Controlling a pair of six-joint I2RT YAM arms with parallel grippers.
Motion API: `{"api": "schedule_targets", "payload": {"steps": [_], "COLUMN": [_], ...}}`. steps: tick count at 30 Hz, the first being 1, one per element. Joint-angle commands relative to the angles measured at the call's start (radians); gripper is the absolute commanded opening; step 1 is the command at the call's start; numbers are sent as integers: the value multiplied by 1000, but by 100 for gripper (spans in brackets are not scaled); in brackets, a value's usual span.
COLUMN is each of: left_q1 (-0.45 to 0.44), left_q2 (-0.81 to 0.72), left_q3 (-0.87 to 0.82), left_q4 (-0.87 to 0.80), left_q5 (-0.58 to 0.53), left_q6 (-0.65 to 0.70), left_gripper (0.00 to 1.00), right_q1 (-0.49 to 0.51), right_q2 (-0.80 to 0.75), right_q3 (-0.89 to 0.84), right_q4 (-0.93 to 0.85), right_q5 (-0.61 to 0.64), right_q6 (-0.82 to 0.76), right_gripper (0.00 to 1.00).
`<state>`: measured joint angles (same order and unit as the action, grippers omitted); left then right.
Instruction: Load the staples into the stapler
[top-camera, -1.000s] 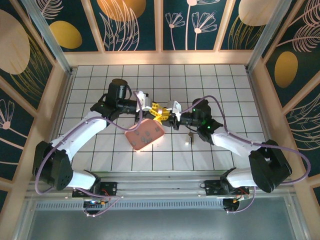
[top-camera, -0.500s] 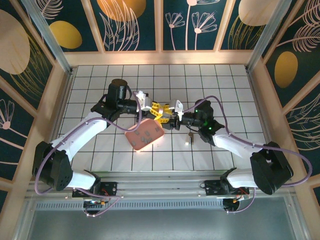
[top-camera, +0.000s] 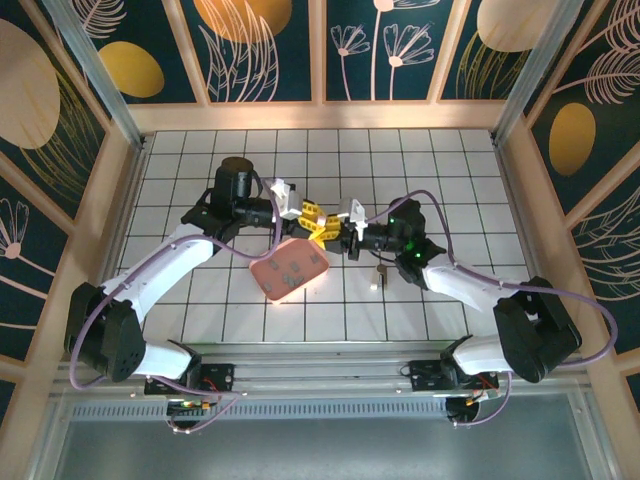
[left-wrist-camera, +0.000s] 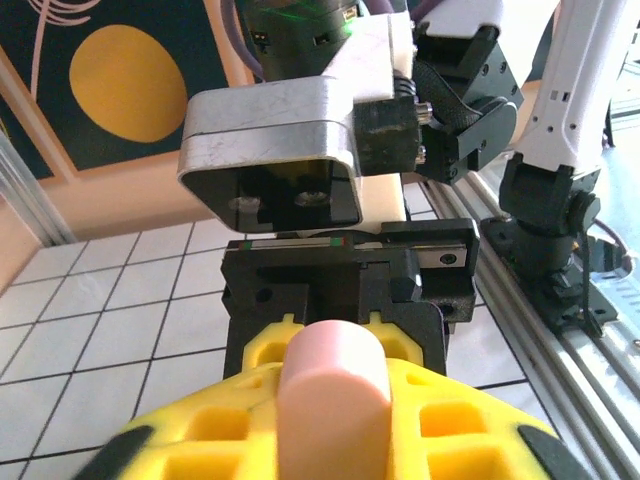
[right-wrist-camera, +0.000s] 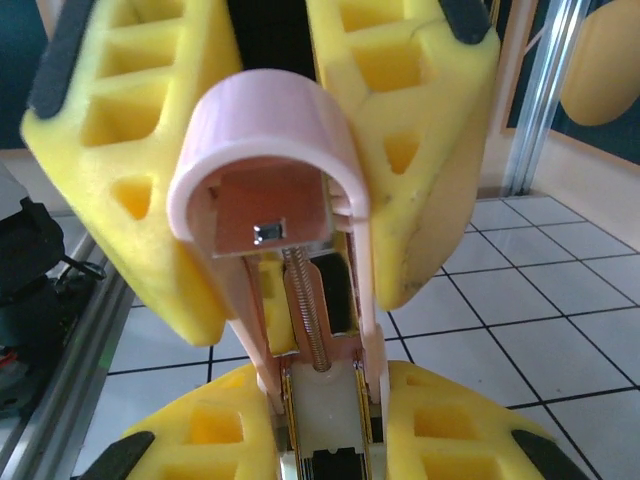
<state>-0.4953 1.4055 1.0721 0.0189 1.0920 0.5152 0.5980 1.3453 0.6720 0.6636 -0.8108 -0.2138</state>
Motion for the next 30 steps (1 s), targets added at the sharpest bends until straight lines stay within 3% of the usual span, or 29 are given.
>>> {"api": "schedule_targets", "payload": {"steps": [1,6,10,17,20,24,30], "left_q1": [1,1,1,2,1,1,1], "left_q2": [-35,-59,-88,-109,-121,-164,-204], "left_q3": [-22,-58,-127,-245,-296,-377,-429], "left_q4": [78,123,177,264,282,313,307], "left_q5": [-67,-255,-512,-836,-949,-1044,-1075], "left_q6": [-85,-247,-390,-679,-799,-886,-910], "left_gripper": [34,60,70,77,79,79,79], "right_q1": [-32,-43,-43,-27,-21,-21,-21], "right_q2": [-37,-79,-84,63,163,280,404], "right_q3": [-15,-7,20,170,234,313,367], "right_q4": [-4,-201,-375,-634,-689,-757,-785], "right_q5": [60,218,346,678,724,820,870], "right_q6": [92,211,277,495,560,671,758], "right_gripper": [13,11,10,7,7,7,8]}}
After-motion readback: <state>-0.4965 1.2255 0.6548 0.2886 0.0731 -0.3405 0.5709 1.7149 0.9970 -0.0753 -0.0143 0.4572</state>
